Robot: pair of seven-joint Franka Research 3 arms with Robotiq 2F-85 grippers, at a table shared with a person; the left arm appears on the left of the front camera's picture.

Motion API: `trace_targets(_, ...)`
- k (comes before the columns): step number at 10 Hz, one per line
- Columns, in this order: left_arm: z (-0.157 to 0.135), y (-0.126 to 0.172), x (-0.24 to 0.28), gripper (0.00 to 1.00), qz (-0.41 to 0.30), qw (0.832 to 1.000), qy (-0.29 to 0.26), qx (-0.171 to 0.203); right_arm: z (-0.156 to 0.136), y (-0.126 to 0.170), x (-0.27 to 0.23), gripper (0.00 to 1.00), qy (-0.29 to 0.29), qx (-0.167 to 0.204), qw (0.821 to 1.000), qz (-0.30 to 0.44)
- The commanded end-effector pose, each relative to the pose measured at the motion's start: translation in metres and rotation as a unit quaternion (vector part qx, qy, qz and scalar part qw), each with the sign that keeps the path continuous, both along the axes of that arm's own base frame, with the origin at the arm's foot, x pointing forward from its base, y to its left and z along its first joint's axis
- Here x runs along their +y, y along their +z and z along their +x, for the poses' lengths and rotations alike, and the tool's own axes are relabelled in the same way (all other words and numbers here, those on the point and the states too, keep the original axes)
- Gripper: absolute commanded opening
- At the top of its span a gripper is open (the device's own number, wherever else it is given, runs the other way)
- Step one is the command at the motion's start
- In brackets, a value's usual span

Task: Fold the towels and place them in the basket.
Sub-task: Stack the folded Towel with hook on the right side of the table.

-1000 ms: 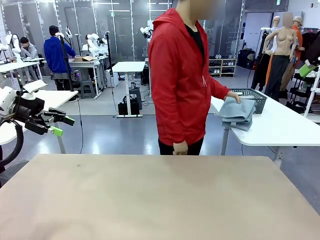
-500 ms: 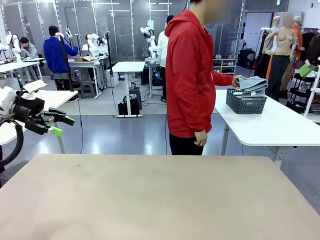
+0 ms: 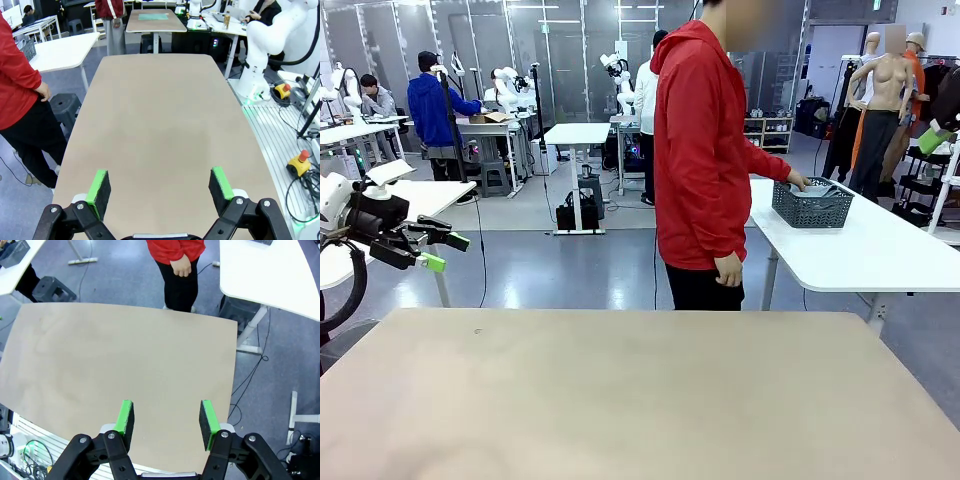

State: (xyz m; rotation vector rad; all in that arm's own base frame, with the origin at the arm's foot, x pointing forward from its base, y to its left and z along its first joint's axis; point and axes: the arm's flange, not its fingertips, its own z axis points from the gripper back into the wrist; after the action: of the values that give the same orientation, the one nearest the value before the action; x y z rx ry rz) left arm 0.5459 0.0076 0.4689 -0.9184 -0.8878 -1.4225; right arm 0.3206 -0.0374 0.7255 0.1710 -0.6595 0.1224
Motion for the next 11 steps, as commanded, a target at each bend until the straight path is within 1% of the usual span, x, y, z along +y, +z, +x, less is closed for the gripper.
trace_targets(1, -0.0022, 0.0013, -0.0004, 1.00, -0.002, 1.000, 0.001, 0.000, 0.0009, 0.0042, 0.0002, 0.66, -0.005, 0.007, 1.000, 0.002)
trace_targets(11, -0.0022, 0.0013, -0.0004, 1.00, -0.002, 1.000, 0.001, 0.000, 0.0009, 0.0042, 0.0002, 0.66, -0.005, 0.007, 1.000, 0.002)
